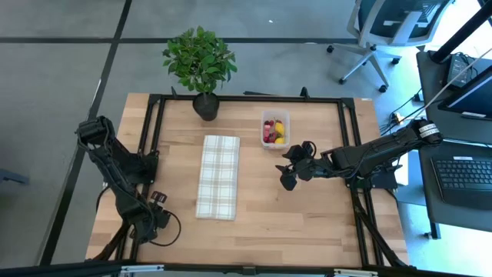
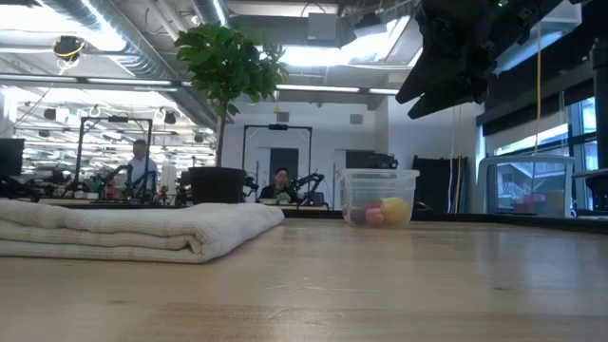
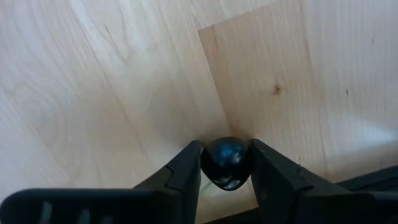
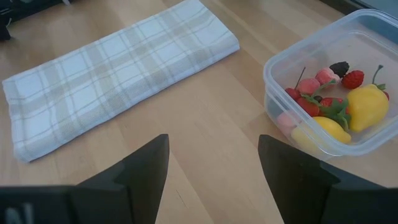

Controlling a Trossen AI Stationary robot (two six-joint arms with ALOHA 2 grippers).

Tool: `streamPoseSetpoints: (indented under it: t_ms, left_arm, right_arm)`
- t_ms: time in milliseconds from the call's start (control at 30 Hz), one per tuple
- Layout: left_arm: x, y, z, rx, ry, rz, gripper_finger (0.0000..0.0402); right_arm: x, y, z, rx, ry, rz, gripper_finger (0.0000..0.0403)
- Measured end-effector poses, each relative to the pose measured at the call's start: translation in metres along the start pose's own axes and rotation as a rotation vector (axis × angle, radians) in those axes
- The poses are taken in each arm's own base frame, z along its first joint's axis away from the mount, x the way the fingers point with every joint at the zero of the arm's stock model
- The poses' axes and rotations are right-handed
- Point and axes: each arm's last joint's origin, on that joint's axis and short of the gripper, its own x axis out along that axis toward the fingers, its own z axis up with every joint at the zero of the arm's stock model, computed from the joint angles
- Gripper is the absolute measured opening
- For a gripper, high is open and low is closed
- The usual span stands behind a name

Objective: Pick and placing Produce into tupperware
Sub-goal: Put the black cherry into the transparent bin

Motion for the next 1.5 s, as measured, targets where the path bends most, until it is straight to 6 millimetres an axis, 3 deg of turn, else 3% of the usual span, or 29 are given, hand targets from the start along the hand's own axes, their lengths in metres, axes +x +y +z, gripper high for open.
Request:
streamPoseSetpoints:
  t_ms: [300, 500, 733, 867, 1000, 1100, 1233, 1367, 1500]
  left_arm:
    - [-0.003, 0.002, 0.008, -0.090, 0.034, -0.062, 0.0107]
    - [-0.018, -0.001, 0.049, -0.124, -0.071, -0.392, 0.0107]
    - [-0.051, 0.021, 0.111, -0.196, -0.472, -0.682, 0.0112]
    - [-0.069, 0.054, 0.136, -0.215, -0.706, -0.718, 0.0106]
    - [-0.086, 0.099, 0.155, -0.236, -0.975, -0.627, 0.0111]
    - [-0.107, 0.134, 0.167, -0.200, -1.176, -0.480, 0.0120]
    - [-0.146, 0.175, 0.179, -0.108, -1.375, -0.154, 0.0110]
    - [-0.178, 0.221, 0.184, -0.208, -1.378, 0.217, 0.0106]
    - [-0.190, 0.266, 0.190, -0.312, -1.277, 0.356, 0.0117]
  right_arm:
    - [0.000, 0.000, 0.000, 0.004, 0.000, 0.000, 0.0249]
    - [0.000, 0.000, 0.000, 0.024, 0.000, 0.003, 0.0249]
    - [0.000, 0.003, 0.003, 0.046, -0.029, 0.028, 0.0249]
    - [-0.006, 0.009, 0.015, 0.042, -0.042, 0.091, 0.0249]
    - [-0.020, 0.018, 0.036, -0.014, -0.068, 0.192, 0.0249]
    - [-0.033, 0.023, 0.053, -0.034, -0.088, 0.234, 0.0249]
    - [-0.053, 0.028, 0.075, -0.065, -0.123, 0.258, 0.0249]
    - [-0.071, 0.029, 0.094, -0.090, -0.178, 0.261, 0.0249]
    - [-0.086, 0.022, 0.105, -0.122, -0.251, 0.176, 0.0249]
